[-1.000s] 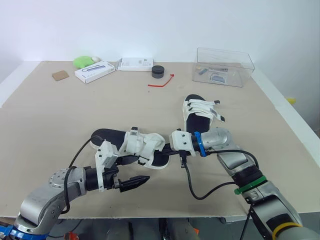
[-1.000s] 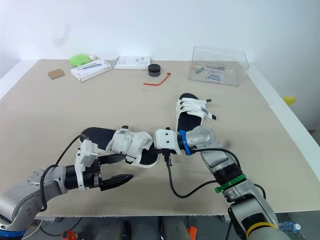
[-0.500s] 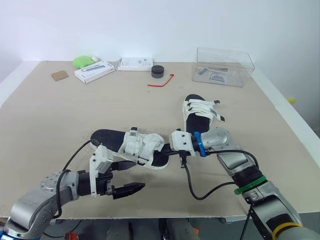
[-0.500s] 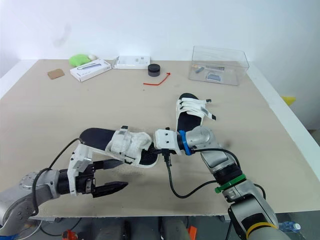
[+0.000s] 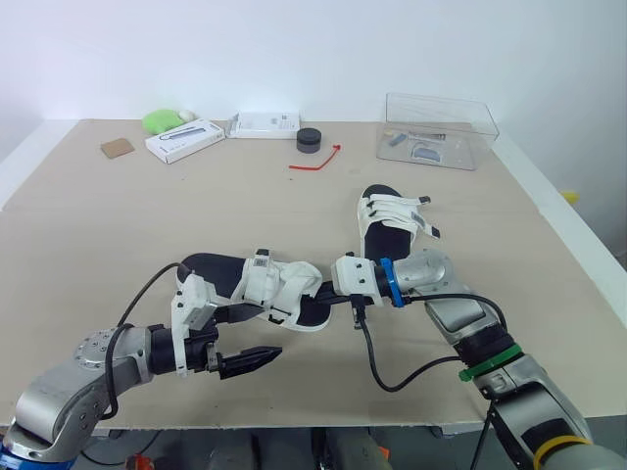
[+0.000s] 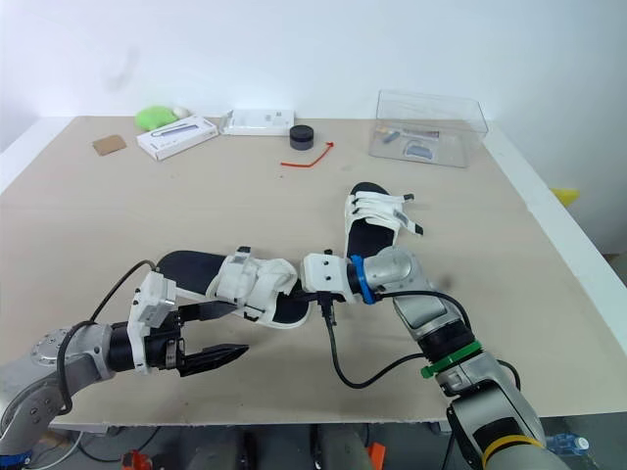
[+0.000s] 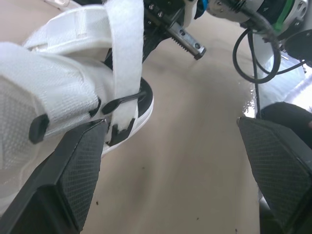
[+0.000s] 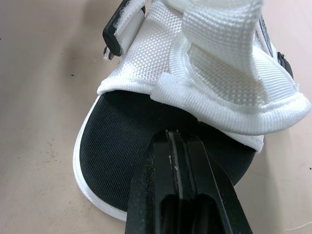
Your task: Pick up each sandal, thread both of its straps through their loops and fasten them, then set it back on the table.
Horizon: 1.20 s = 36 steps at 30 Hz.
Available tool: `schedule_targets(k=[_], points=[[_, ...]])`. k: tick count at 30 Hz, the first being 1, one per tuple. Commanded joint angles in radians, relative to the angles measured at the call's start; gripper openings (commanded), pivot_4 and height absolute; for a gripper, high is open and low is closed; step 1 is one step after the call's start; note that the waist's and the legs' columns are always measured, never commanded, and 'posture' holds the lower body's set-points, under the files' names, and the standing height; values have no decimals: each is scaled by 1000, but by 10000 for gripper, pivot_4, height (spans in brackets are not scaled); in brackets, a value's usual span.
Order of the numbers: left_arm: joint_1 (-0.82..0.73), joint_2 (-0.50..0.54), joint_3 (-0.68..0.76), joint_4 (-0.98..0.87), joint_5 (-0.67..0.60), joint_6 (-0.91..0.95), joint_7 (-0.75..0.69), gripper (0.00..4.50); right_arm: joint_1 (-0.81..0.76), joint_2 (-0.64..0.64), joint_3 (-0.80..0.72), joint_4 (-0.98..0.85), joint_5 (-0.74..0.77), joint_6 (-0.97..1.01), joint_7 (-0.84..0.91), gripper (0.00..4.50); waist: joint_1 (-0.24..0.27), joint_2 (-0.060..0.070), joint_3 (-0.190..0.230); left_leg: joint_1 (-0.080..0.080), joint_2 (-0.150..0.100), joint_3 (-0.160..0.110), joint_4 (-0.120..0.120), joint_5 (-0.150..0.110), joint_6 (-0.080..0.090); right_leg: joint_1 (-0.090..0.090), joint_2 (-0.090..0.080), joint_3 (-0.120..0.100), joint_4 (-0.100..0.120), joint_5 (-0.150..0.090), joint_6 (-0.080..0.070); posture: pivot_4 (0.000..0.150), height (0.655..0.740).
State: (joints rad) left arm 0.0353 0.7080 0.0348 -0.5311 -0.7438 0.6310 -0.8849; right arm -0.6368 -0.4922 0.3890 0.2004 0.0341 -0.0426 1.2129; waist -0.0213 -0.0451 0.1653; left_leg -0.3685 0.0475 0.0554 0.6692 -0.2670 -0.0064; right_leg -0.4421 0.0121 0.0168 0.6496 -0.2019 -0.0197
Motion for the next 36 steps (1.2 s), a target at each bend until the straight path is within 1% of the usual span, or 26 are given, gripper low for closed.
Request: schedule_targets(k=[1,8,15,22,28,36], points=[[-26,-16,-34,-7,27,-24,-4,43974,8,-4,12,16,-29,11,-4,0,0,0,0,0,0,0,0,0,0,0,0,0,0,0,0,1500,7400],[-49,-45,-74,15,68,-25,6,43974,16,-13,7,8,-28,14,-6,0,0,0,0,0,0,0,0,0,0,0,0,0,0,0,0,1500,7400],[-58,-47,-52,30,80,-31,-3,43974,13,-14,5,10,-28,15,-7,0,0,0,0,0,0,0,0,0,0,0,-1,0,0,0,1,1500,7400],[-45,-44,-12,21,58,-21,10,43974,11,-10,7,15,-27,12,-6,0,0,0,0,0,0,0,0,0,0,0,0,0,0,0,1,1500,7400],[-35,-38,2,24,65,-16,18,43974,9,-7,9,19,-27,10,-6,0,0,0,0,0,0,0,0,0,0,0,0,0,0,0,1,1500,7400],[-62,-53,-46,39,86,-18,9,43974,7,-3,9,24,-30,7,-9,0,0,0,0,0,0,0,0,0,0,0,0,0,0,0,1,1500,7400]])
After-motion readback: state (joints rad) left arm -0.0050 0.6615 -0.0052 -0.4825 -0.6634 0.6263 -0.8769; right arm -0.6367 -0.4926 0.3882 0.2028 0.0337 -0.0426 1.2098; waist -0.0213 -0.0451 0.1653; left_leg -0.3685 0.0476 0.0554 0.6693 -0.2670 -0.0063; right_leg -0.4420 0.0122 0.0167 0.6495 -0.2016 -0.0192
